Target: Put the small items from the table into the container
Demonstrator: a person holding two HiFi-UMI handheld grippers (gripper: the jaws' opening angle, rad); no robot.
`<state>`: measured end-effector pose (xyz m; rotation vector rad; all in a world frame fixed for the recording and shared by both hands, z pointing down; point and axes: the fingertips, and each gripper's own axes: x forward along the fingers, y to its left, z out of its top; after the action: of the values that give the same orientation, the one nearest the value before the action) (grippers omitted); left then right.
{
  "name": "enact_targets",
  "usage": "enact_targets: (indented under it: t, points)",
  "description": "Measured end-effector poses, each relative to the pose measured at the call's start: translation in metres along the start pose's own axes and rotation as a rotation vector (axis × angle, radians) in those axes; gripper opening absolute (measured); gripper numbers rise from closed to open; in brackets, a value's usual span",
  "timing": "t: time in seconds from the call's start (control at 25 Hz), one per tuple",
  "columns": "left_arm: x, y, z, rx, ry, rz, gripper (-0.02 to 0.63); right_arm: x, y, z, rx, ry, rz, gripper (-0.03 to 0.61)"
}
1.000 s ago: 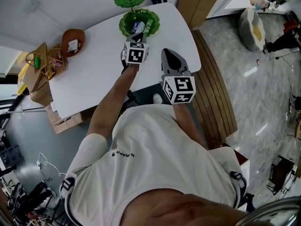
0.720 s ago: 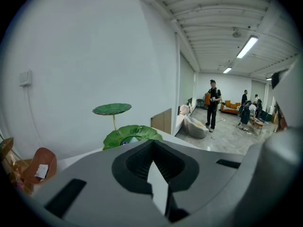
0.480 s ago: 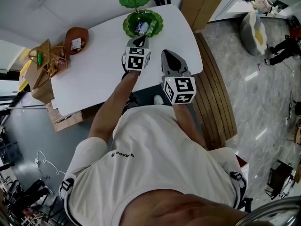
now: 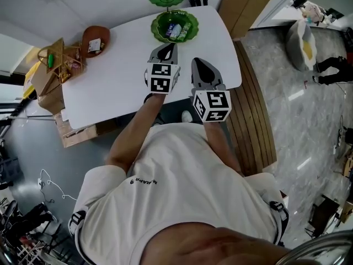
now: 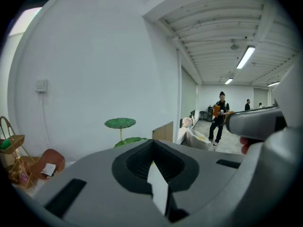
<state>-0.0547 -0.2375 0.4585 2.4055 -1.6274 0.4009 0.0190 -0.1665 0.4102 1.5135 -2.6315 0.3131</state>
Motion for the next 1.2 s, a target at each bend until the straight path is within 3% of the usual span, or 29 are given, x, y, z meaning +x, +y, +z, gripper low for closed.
enact_targets:
  t: [0.44, 1.2]
  points:
    - [-0.051, -0.005, 0.016, -0.026, -0.099, 0.054, 0.004, 0.003, 0.012, 0.002, 0.001, -0.015, 0.02, 0.005]
    - [-0.099, 0.004, 0.012, -0.036, -0.163, 0.115, 0.005, 0.012, 0.039, 0.001, -0.017, -0.025, 0.08, 0.005]
